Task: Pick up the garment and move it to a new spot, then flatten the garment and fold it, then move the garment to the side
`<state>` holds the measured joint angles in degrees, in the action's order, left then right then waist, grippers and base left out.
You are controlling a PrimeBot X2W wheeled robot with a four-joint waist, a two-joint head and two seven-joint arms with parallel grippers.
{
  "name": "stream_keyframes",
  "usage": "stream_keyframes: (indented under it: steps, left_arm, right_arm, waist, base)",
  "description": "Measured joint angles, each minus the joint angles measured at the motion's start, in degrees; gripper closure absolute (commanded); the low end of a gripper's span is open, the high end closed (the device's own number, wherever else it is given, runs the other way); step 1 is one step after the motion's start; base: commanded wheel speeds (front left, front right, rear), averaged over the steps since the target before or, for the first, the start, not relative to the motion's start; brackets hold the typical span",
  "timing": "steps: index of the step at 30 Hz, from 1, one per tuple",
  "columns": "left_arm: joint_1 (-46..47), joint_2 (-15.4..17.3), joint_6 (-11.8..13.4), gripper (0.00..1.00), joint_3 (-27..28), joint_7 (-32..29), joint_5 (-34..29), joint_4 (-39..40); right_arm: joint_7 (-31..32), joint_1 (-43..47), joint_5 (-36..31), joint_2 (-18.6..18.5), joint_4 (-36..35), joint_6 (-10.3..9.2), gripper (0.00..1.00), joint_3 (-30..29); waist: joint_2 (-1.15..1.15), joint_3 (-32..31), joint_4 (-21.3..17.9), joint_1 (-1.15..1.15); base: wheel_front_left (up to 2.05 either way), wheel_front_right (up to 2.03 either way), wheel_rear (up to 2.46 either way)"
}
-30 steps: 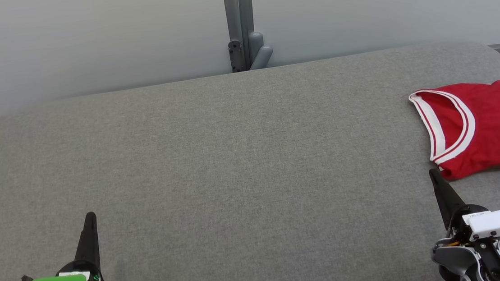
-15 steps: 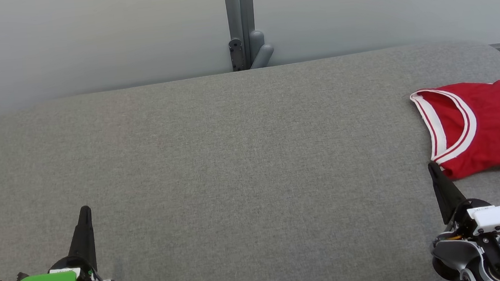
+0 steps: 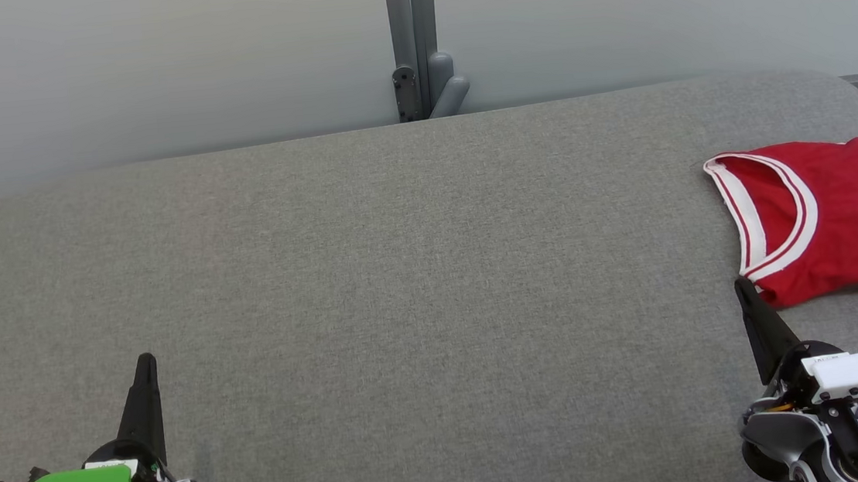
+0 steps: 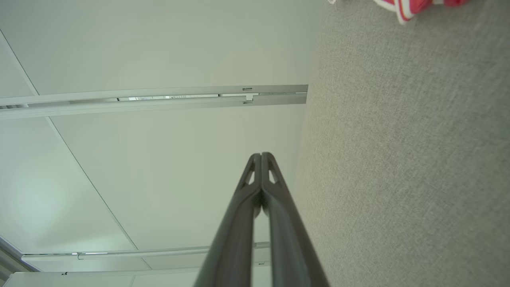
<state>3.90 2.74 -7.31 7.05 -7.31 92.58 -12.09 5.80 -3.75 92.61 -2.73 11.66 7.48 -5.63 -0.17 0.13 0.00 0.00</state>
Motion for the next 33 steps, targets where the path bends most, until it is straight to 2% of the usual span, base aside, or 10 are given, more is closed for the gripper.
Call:
stream_keyframes:
  steps: [33]
  left_arm:
    - [0.0,0.0,0.0,1.0,0.0,0.0,0.0,0.0]
  right_arm:
    - [0.0,0.0,0.0,0.0,0.0,0.0,1.0,0.0]
  waist:
    - [0.0,0.0,0.0,0.0]
  base:
    - [0.0,0.0,0.0]
